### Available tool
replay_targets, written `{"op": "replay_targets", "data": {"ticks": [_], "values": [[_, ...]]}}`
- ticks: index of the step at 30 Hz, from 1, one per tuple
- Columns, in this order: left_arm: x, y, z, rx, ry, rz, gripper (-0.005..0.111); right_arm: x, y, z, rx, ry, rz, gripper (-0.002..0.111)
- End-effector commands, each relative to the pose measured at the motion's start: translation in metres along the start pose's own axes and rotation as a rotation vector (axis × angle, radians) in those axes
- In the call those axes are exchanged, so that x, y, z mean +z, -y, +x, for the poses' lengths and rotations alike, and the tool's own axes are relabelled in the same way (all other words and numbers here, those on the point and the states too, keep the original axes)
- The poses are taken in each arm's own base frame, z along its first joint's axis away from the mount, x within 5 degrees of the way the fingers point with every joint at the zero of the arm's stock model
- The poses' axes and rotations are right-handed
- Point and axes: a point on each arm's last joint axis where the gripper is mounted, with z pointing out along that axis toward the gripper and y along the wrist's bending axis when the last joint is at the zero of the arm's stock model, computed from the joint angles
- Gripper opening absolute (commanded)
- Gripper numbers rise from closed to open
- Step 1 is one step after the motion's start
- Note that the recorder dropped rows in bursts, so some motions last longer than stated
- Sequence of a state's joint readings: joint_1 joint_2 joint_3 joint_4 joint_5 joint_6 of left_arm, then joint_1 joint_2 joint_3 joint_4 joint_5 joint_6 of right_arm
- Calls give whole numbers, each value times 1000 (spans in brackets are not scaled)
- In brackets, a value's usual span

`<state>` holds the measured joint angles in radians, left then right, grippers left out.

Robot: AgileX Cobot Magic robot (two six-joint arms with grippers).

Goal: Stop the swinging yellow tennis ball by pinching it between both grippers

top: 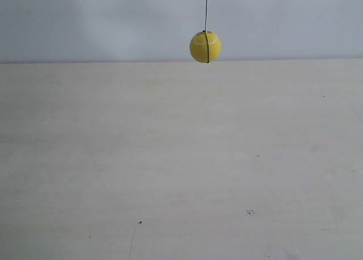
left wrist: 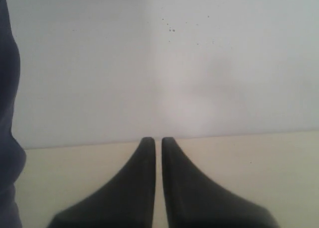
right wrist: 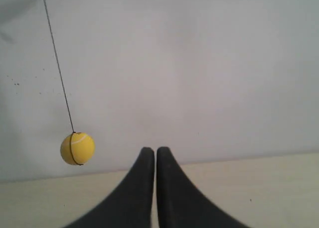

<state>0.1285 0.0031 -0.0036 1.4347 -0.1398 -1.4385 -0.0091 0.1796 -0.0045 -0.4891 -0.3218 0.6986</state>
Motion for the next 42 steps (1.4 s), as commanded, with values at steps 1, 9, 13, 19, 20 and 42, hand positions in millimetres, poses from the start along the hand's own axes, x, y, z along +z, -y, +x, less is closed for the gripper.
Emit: {"op": "replay_targets", "data": {"ticks": [1,9,13,19,20,42], "values": [[0,1,1,-21,2,11,5,-1,3,4,35,-29,30,0],[0,1,1,-19,2,11,5,-1,3,4,36,-27,28,0],[0,1,1,-19,2,11,5,-1,3,4,36,-27,28,0],[0,1,1,-19,2,11,5,-1,2,3,8,-23,24,0],[0,1,1,-19,2,11,5,-1,2,3,8,-23,24,0],[0,1,1,-19,2,11,5,-8,15,18,-269,-205,141,0]]}}
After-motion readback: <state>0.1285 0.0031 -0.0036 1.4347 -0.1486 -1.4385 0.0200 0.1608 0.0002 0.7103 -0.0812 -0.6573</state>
